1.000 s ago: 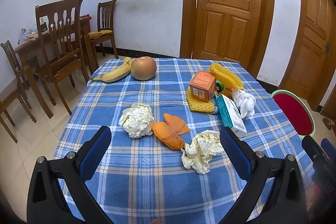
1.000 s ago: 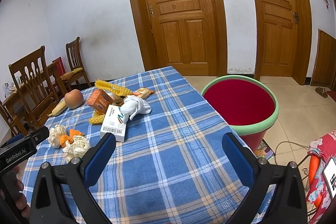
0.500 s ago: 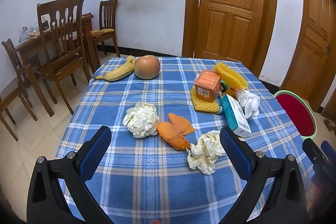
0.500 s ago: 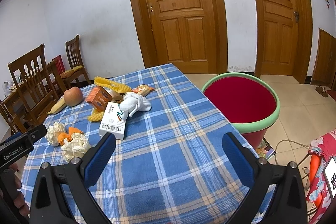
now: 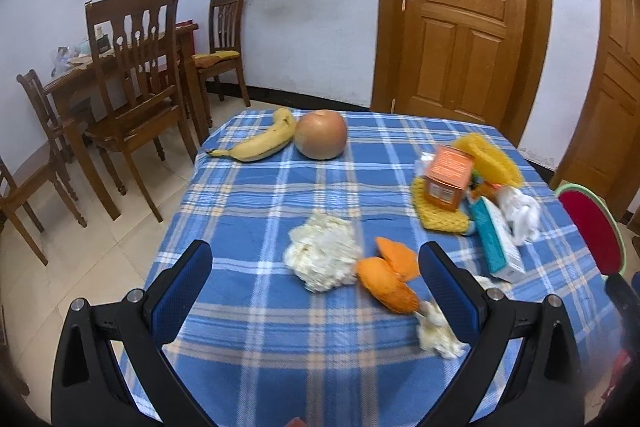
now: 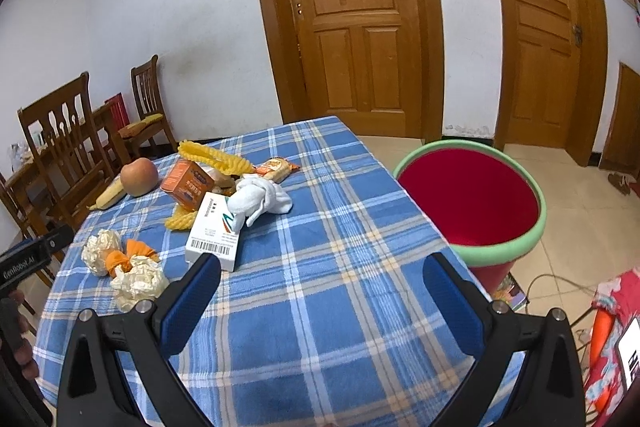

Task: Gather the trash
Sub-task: 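Grasp the white sock with the right tool while the left tool grasps crumpled tissue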

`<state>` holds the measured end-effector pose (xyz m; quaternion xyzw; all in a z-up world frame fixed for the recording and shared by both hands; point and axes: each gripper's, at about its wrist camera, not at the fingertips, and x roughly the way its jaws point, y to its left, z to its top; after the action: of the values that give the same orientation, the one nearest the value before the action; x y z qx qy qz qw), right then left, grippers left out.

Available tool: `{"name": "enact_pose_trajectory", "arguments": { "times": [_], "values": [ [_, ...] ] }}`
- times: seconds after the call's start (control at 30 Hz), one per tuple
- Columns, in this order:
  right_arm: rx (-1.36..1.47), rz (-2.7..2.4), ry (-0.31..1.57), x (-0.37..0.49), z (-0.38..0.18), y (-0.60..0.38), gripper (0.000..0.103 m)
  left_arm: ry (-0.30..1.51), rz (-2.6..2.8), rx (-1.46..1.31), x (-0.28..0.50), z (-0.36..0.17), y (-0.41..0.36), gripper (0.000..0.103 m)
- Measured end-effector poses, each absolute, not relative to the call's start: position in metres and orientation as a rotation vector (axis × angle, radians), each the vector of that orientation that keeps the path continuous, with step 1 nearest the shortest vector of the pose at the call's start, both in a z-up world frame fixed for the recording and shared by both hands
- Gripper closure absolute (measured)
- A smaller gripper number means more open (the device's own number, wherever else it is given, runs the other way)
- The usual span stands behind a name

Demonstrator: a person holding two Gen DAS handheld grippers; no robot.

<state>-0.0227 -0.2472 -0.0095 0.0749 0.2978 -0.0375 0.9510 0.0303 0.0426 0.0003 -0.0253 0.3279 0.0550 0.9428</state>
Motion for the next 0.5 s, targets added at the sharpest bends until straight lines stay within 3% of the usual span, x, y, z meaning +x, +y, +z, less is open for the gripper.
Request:
{"name": "enact_pose_trajectory", "arguments": {
  "times": [0.23, 0.5],
  "values": [
    [0.188, -0.004, 0.636, 0.005, -0.01, -0.248, 0.0, 0.719, 0.151, -0.063, 0.055, -0.014, 0.066, 0.003],
    [0.217, 0.08, 0.691, 0.038, -0.017, -0.233, 0.0, 0.813, -0.005, -0.096, 0.076, -0.039, 0.067, 0.02]
  ]
}}
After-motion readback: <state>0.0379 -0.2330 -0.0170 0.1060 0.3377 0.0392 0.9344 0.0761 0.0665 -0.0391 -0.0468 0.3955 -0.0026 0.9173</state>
